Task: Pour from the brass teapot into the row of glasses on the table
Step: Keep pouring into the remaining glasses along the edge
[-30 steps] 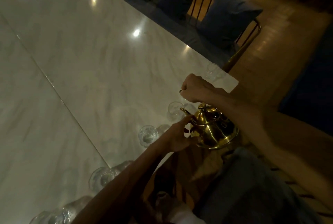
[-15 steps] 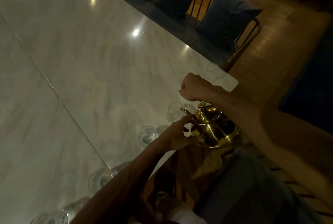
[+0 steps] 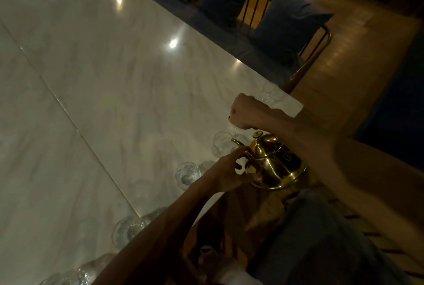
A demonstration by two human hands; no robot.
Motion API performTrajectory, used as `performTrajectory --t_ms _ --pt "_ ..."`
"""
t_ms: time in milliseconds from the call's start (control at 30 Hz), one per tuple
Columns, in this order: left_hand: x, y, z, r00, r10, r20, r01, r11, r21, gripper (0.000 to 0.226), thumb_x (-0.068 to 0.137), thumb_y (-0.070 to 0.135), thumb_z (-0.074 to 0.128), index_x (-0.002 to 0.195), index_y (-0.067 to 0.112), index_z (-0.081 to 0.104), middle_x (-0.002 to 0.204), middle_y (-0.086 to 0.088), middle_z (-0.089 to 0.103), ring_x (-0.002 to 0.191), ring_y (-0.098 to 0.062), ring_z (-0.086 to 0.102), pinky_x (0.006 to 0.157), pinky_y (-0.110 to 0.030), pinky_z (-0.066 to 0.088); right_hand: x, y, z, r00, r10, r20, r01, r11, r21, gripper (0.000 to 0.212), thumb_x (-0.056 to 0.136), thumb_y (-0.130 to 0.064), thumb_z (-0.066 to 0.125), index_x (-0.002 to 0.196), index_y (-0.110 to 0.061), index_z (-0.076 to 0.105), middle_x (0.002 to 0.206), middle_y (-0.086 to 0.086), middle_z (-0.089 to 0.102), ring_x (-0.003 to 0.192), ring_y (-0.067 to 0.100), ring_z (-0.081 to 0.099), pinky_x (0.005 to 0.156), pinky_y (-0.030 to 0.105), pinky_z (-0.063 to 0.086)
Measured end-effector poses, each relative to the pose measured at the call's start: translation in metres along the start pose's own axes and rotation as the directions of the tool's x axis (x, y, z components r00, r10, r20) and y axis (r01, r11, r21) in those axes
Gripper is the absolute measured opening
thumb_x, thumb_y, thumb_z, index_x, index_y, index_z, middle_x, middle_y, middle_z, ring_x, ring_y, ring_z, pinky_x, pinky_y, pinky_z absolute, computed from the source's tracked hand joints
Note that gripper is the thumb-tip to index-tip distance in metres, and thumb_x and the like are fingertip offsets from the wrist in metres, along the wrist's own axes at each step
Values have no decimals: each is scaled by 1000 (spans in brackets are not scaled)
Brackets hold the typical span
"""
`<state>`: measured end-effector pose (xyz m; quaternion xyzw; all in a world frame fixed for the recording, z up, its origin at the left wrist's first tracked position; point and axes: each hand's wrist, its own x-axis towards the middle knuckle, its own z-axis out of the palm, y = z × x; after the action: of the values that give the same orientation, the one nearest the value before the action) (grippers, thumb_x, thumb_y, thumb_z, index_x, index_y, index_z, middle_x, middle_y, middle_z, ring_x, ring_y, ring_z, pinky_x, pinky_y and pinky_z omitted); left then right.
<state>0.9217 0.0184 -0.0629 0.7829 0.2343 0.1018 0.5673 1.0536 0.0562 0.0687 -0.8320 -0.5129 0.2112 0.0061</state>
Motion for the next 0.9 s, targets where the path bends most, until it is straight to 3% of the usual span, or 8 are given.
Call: performTrajectory --t_ms 167,500,600,700,800,900 --pt "0 1 2 1000 -6 -1 6 1000 -4 76 86 31 77 151 26 39 150 5 48 136 -10 47 105 -39 50 -1 1 -1 1000 -8 7 8 1000 -8 37 93 -21 63 126 -5 63 109 12 70 65 16 57 58 26 48" --pt "0 9 3 1000 4 -4 -4 1000 -23 76 84 33 77 150 27 39 150 5 48 137 -10 46 106 -40 49 -6 0 -5 1000 -8 2 8 1000 -14 33 95 -22 63 124 -6 64 115 13 71 89 25 70 76 34 57" --pt "-1 9 2 1000 -2 -1 2 999 -38 76 84 30 78 150 26 39 150 4 48 137 -11 46 106 -41 49 -6 -1 -5 1000 -6 1 6 1000 -24 34 94 -22 63 124 -6 64 113 13 71 74 19 65 61 28 50" --pt "-1 10 1 1000 -4 -1 4 999 -34 74 87 28 78 150 26 39 151 5 47 137 -9 45 107 -40 48 -4 -3 -4 1000 5 3 -4 1000 -26 35 93 -22 63 125 -6 64 111 11 71 75 19 62 67 29 51" --pt "-1 10 0 1000 -10 0 10 999 -47 75 87 26 78 150 25 39 151 5 47 137 -9 45 107 -38 48 -4 -4 -5 1000 11 9 -11 999 -31 35 94 -22 63 125 -5 63 111 11 70 66 16 57 57 27 48" --pt "-1 11 -1 1000 -9 0 9 999 -53 75 87 25 78 150 26 39 151 5 46 138 -10 45 107 -38 48 -4 -5 -4 1000 7 4 -7 999 -33 35 94 -22 63 125 -6 63 110 11 70 66 17 57 61 28 49"
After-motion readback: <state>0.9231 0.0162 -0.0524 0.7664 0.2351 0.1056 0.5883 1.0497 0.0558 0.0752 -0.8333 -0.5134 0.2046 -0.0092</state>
